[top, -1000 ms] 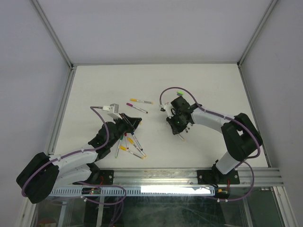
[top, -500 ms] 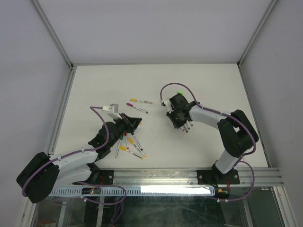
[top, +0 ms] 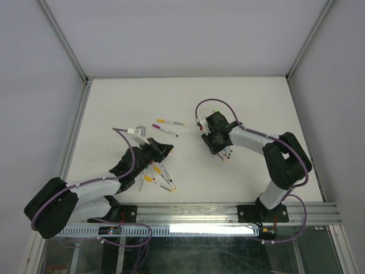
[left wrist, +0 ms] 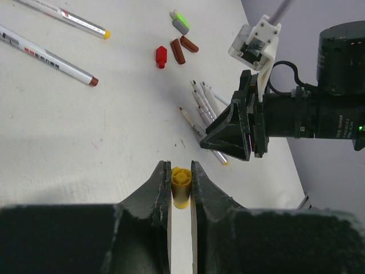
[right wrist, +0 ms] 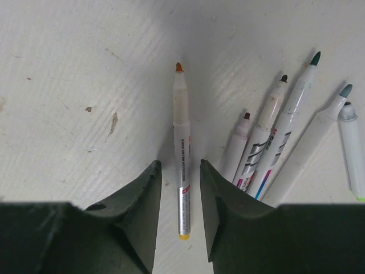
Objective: Open the pen caps
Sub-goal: Place the pen at the center of the board, then place the pen cap at the center of the board.
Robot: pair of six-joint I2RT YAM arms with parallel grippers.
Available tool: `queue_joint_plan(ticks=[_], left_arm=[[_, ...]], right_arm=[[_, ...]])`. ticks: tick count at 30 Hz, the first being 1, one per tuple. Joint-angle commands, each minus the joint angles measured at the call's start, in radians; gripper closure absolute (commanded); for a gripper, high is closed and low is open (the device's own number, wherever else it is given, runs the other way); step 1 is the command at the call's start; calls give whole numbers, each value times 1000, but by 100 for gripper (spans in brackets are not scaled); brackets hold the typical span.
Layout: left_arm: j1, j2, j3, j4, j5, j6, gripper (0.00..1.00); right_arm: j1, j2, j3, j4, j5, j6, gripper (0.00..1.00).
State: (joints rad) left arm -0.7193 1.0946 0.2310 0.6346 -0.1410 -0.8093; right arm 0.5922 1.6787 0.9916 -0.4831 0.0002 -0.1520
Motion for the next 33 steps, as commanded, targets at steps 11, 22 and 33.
queue_joint_plan(ticks=[11,22,33], left_arm=[[1,266,198,-22,103,-36,100],[1,606,624,-453,61,71,100],[1,869,968,-670,1,164,87]], right_arm=[[-20,-131,10,-8,-124,-47,64],[-188,-329,4,-158,-445,-237,58],[-310,-445,-34,-151,-482,-245,54]])
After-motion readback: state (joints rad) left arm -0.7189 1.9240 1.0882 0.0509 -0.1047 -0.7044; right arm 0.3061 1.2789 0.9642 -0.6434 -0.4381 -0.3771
